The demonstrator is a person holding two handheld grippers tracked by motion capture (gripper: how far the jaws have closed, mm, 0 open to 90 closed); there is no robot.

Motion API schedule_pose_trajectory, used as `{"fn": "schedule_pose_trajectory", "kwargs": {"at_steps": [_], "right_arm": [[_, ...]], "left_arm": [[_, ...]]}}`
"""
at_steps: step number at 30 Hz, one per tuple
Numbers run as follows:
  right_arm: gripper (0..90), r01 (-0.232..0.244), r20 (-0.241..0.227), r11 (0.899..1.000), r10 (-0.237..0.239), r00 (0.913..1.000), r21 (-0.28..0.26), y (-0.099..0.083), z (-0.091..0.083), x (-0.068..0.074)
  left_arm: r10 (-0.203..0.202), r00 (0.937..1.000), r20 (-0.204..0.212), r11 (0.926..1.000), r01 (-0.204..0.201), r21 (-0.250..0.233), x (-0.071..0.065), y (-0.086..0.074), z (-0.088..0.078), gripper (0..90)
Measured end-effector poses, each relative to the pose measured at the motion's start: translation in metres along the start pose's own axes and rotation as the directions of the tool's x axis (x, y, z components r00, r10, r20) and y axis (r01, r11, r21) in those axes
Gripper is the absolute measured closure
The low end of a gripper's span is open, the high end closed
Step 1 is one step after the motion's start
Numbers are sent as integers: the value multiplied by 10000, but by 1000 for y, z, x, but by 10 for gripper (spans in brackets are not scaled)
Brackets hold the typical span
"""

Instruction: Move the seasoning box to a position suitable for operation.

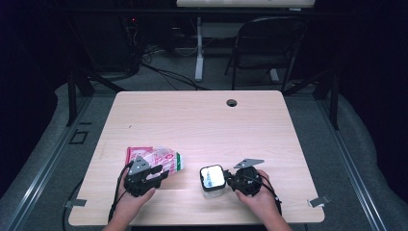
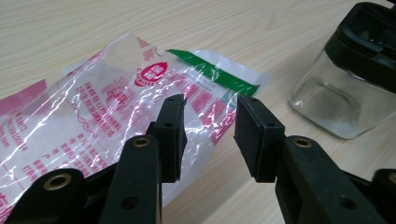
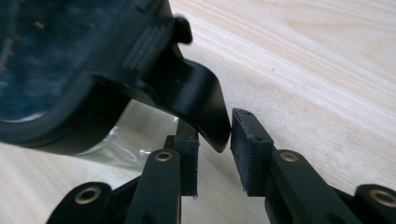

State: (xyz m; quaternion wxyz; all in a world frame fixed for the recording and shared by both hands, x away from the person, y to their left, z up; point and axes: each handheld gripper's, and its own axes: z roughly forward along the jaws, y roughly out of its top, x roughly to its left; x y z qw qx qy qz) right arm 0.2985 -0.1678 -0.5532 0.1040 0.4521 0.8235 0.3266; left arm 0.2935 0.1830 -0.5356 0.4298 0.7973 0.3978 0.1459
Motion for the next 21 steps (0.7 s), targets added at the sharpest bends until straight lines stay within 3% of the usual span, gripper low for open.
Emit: {"fn": "schedule_pose_trajectory", "kwargs": {"at_steps": [6, 11, 18, 21], "right_arm": [[710, -188, -287, 9998, 186, 9994, -63, 3, -13, -1], [681, -136, -366, 9998, 132, 9992, -128, 5, -22, -1], [688, 138, -172, 9999, -139, 9998, -102, 10, -38, 2], [714, 117, -265, 9998, -121, 9996, -159, 11, -42, 4]], "left_arm": [[-9, 9998, 202, 9999, 6, 166, -9, 12, 4, 621], [210, 9993, 320, 9996, -216, 174, -19, 21, 9, 619], [-3, 9944, 1055, 10000, 0, 29, -38, 43, 24, 594], [42, 9941, 1083, 10000, -44, 17, -41, 47, 27, 591]]}}
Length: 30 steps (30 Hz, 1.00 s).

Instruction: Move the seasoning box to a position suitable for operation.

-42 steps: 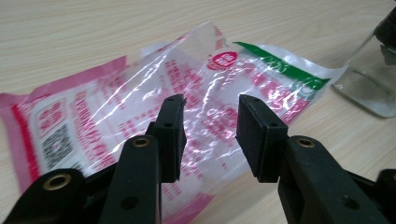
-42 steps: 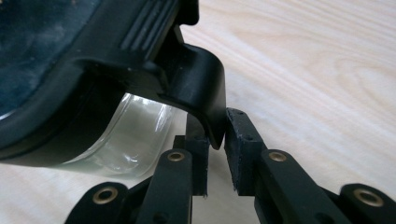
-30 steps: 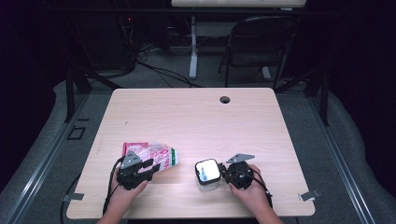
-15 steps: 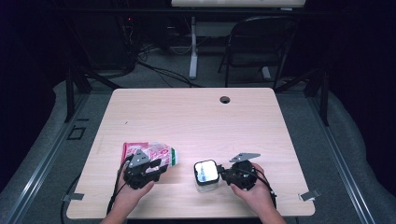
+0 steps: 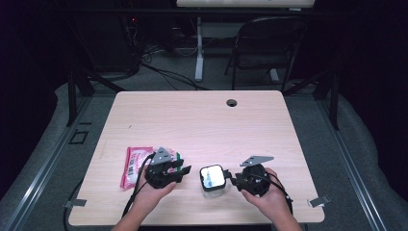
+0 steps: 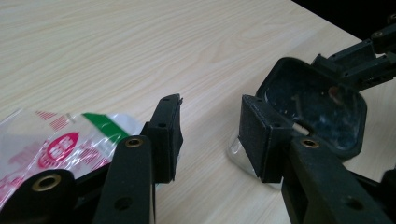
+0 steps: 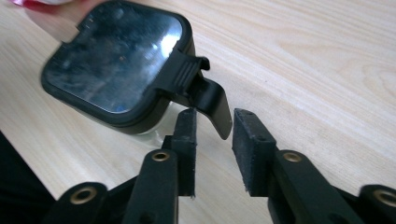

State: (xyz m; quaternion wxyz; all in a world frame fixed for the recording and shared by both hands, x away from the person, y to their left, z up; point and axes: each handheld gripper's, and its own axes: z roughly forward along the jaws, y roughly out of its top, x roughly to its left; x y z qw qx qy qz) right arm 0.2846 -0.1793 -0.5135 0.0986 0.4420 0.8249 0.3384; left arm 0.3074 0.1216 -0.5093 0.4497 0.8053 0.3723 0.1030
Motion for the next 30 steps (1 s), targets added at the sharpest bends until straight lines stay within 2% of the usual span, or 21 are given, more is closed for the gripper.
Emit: {"fn": "schedule_pose_trajectory", "kwargs": {"at_steps": [4, 5, 7, 9, 13, 14, 16, 19, 20, 21, 25, 30], "right_arm": [[749, -188, -41, 9998, 187, 9998, -82, 4, -8, 0], [774, -378, -89, 9992, 377, 9993, -153, 6, -12, -2], [776, -468, -145, 9988, 466, 9988, -160, 7, -14, -3], [793, -776, -286, 9966, 768, 9966, -269, 10, -18, -5], [810, -790, -240, 9955, 778, 9967, -522, 14, -20, -4], [815, -789, -184, 9954, 780, 9968, -550, 15, -21, -3], [845, -866, -94, 9919, 861, 9962, -931, 17, -21, 0], [858, -885, -100, 9894, 880, 9961, -1155, 19, -19, 1], [865, -818, -62, 9900, 816, 9966, -1153, 20, -18, 2], [867, -845, -67, 9886, 843, 9964, -1248, 20, -17, 3], [865, -711, -103, 9895, 704, 9975, -1261, 23, -14, 4], [846, -884, -271, 9886, 857, 9959, -1216, 23, -9, 3]], "left_arm": [[10, 9998, 200, 9998, -14, 174, -5, 7, 7, 630], [177, 9996, 231, 9995, -183, 245, -9, 8, 9, 646], [204, 9993, 308, 9993, -213, 294, -10, 8, 9, 655], [334, 9988, 353, 9990, -344, 288, -14, 6, 9, 691], [330, 9984, 467, 9991, -342, 243, -15, 3, 7, 729], [332, 9983, 476, 9990, -346, 277, -15, 2, 6, 762], [337, 9982, 497, 9990, -351, 279, -16, -2, 7, 800], [362, 9977, 581, 9984, -387, 421, -16, -3, 7, 834], [412, 9980, 477, 9983, -431, 388, -17, -4, 7, 860], [422, 9969, 671, 9977, -456, 497, -18, -6, 7, 870], [537, 9955, 775, 9966, -582, 579, -20, -8, 6, 895], [574, 9949, 834, 9958, -630, 662, -21, -11, 7, 897]]}}
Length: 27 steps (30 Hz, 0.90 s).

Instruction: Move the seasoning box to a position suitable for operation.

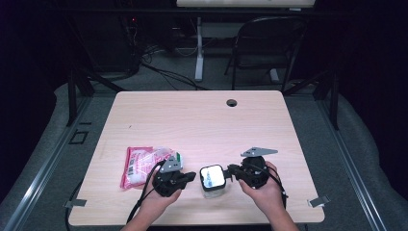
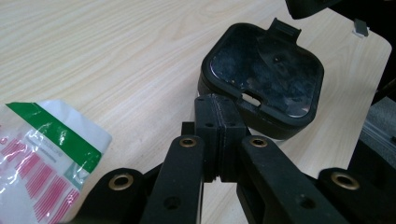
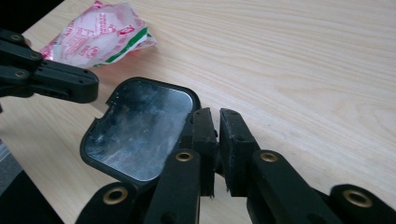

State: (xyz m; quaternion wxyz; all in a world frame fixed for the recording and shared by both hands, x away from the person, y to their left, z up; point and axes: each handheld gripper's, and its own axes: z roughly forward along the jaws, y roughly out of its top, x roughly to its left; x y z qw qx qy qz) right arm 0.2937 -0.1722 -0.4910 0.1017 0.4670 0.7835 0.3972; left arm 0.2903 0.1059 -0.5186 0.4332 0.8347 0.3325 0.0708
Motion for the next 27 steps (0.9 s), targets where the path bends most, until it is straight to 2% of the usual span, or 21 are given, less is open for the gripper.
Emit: {"fn": "schedule_pose_trajectory", "kwargs": {"at_steps": [6, 10, 16, 17, 18, 27], "right_arm": [[849, 52, 6, 9999, -52, 10000, 101, -1, 5, 2], [854, -110, -213, 9999, 113, 9997, 120, -1, 6, 1], [868, -199, -326, 9998, 201, 9993, 67, -3, 6, 0], [868, -246, -382, 9997, 248, 9990, 36, -3, 6, 0], [868, -197, -350, 9998, 199, 9992, 68, -3, 6, -1], [869, -195, -338, 9998, 194, 9992, -29, -4, 6, 0]], "left_arm": [[112, 9999, 98, 9999, -113, 96, -4, -2, 1, 899], [283, 9995, 156, 9992, -288, 281, -6, -4, 3, 900], [297, 9990, 336, 9987, -310, 410, -9, -5, 4, 900], [326, 9991, 260, 9986, -336, 401, -11, -6, 5, 900], [348, 9986, 401, 9985, -364, 400, -10, -6, 5, 900], [391, 9974, 611, 9973, -428, 598, -13, -8, 9, 900]]}}
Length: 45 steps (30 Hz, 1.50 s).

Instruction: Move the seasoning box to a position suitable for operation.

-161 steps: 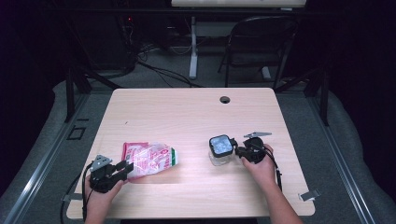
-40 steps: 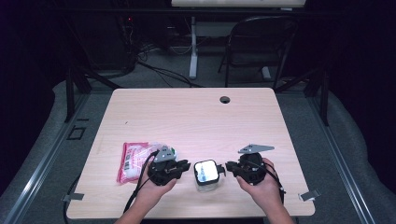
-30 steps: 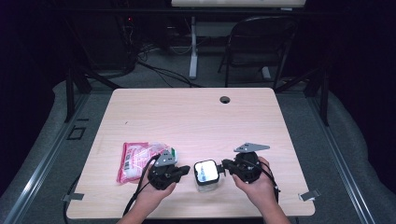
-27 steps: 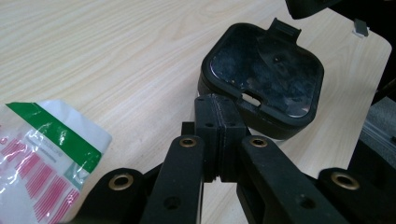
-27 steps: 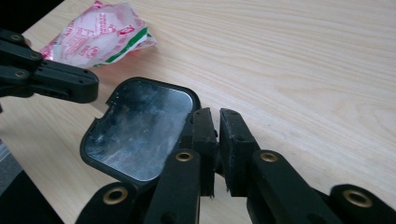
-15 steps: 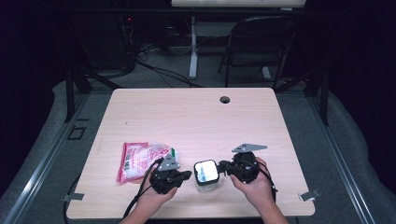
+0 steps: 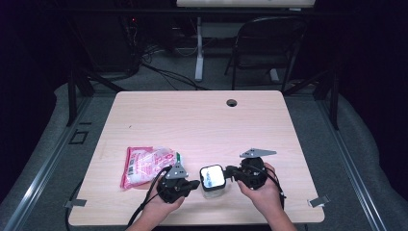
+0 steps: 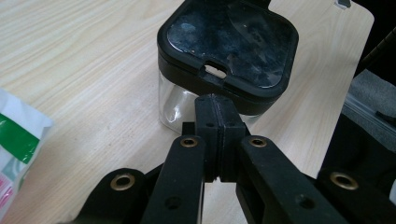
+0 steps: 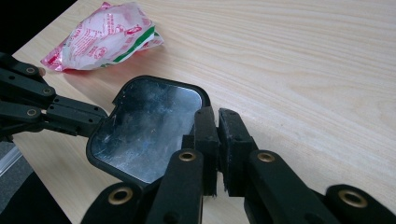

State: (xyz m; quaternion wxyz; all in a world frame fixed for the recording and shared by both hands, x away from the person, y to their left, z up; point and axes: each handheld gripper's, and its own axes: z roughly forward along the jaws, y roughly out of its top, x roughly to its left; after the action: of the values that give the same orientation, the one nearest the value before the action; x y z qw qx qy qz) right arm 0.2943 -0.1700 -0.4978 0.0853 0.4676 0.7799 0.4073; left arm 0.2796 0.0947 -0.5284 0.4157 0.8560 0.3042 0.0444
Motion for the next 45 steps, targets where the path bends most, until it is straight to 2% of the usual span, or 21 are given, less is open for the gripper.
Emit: {"fn": "schedule_pose_trajectory", "kwargs": {"at_steps": [9, 24, 25, 26, 27, 29, 33, 34, 36, 38, 41, 43, 44, 45], "right_arm": [[869, -88, -13, 9999, 88, 10000, -63, -1, 0, 0], [871, -197, 17, 9997, 197, 9998, -118, -2, 0, -2], [871, -199, -11, 9998, 199, 9998, -60, -2, -1, -3], [871, -199, -11, 9998, 199, 9998, -60, -2, -1, -3], [871, -308, -33, 9995, 308, 9995, -99, -3, -1, -3], [870, -314, -36, 9994, 314, 9995, -112, -3, -1, -3], [839, -273, -48, 9995, 272, 9996, -168, -4, -1, -2], [828, -89, -89, 9999, 88, 9999, -95, -4, -4, -1], [825, -38, -102, 9999, 37, 9999, -113, -4, -5, 1], [798, 279, -123, 9995, -281, 9995, -161, -3, -12, 7], [756, 585, -335, 9981, -591, 9977, -180, -4, -19, 12], [738, 678, -339, 9974, -686, 9971, -231, -6, -20, 15], [710, 995, -355, 9949, -1000, 9944, -157, -8, -22, 19], [710, 995, -355, 9949, -1000, 9944, -157, -8, -22, 19]], "left_arm": [[30, 10000, 90, 10000, -30, 18, -2, 0, 1, 900], [-9, 9997, 252, 9995, 17, -323, -4, 5, -4, 900], [-49, 9999, 156, 9994, 54, -347, -5, 5, -4, 900], [-71, 9996, 274, 9994, 80, -349, -5, 6, -4, 900], [-11, 9998, 182, 9991, 19, -412, -6, 7, -2, 900], [22, 9997, 248, 9991, -11, -426, -6, 8, -2, 900], [7, 9995, 306, 9988, 8, -488, -5, 9, -3, 897], [68, 9996, 288, 9987, -53, -512, -5, 11, -4, 895], [41, 9996, 285, 9984, -24, -573, -6, 12, -4, 889], [10, 9995, 329, 9981, 11, -623, -5, 16, -6, 884], [80, 9994, 342, 9974, -55, -714, -5, 20, -6, 881], [60, 9994, 331, 9971, -34, -763, -6, 23, -7, 878], [78, 9993, 365, 9965, -47, -838, -6, 25, -7, 876], [78, 9993, 365, 9965, -47, -838, -6, 25, -7, 873]]}}
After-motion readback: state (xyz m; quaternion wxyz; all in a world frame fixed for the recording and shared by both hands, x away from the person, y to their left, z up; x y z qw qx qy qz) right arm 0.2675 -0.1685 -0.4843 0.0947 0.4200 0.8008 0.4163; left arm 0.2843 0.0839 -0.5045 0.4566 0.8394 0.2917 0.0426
